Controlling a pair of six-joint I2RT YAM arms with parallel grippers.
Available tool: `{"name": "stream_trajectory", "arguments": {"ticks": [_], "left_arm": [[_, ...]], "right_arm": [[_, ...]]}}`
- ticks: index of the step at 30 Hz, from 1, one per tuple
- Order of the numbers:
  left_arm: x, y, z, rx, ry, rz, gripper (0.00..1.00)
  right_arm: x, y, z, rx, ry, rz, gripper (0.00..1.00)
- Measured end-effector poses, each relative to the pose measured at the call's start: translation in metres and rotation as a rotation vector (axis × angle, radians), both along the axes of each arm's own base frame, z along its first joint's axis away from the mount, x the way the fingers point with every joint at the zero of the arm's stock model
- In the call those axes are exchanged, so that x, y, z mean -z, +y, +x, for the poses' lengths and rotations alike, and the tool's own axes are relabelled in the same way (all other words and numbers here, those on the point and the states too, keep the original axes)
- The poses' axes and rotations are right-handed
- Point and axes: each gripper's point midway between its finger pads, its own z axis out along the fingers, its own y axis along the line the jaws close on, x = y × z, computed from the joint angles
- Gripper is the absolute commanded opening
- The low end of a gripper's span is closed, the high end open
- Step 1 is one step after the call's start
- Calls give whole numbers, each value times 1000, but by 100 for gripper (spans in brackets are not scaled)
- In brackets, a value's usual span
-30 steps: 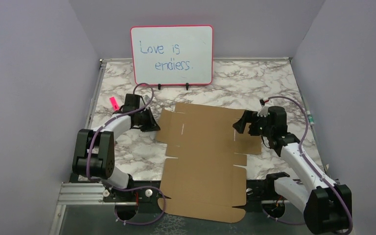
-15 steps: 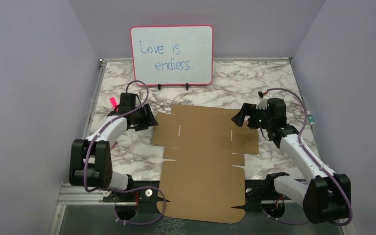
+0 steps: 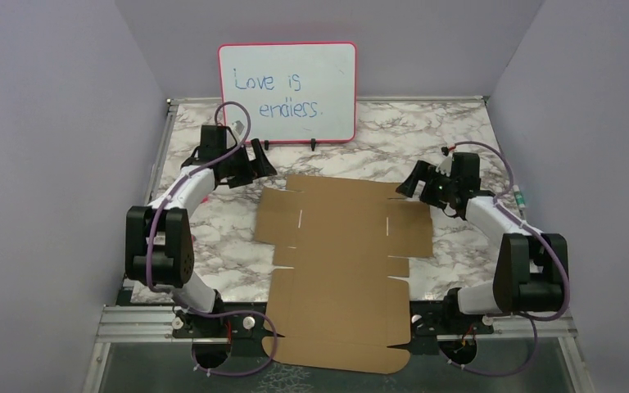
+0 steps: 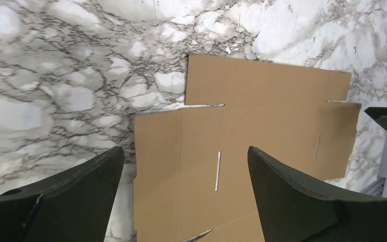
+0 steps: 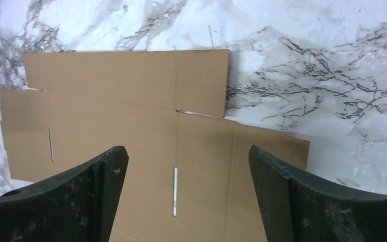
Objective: Fold the paper box
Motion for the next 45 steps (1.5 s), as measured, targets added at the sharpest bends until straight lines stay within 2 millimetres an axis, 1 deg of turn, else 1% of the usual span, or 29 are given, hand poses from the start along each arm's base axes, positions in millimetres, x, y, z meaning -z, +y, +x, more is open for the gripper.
{"name": "stream_trajectory", "arguments": {"ticks": [3,6,9,12,16,18,20,25,31,32,36,40,45], "left_arm": [[13,-13,6,26,49,-33,89],[26,-27,11,57,93,-56,88],[29,-37,17,75,105,-68,86],[28,-46,23,96,100,-76,84],[34,-53,29,115,112,-83,84],[39,-53,32,116,123,-82,84],[44,-53,33,118,132,-79,83],[49,-52,31,134,141,-63,83],[47,-47,32,146,135,-46,83],[47,-45,33,144,134,-45,83],[48,-30,36,113,142,-43,83],[48,-19,40,86,141,-42,83],[46,-18,50,78,131,-44,82]], "right_arm": [[17,-2,1,8,51,27,86],[27,-2,4,9,76,46,78],[32,-1,13,7,80,66,71],[36,-3,23,14,76,88,68],[44,-5,33,15,84,119,62],[49,-3,37,5,92,145,59],[49,1,41,-11,88,168,56],[53,8,50,-49,84,219,38],[61,18,54,-81,97,292,5],[60,21,56,-86,98,313,1],[48,29,71,-114,66,384,1],[43,30,87,-109,31,419,1],[43,33,99,-116,15,457,1]]}}
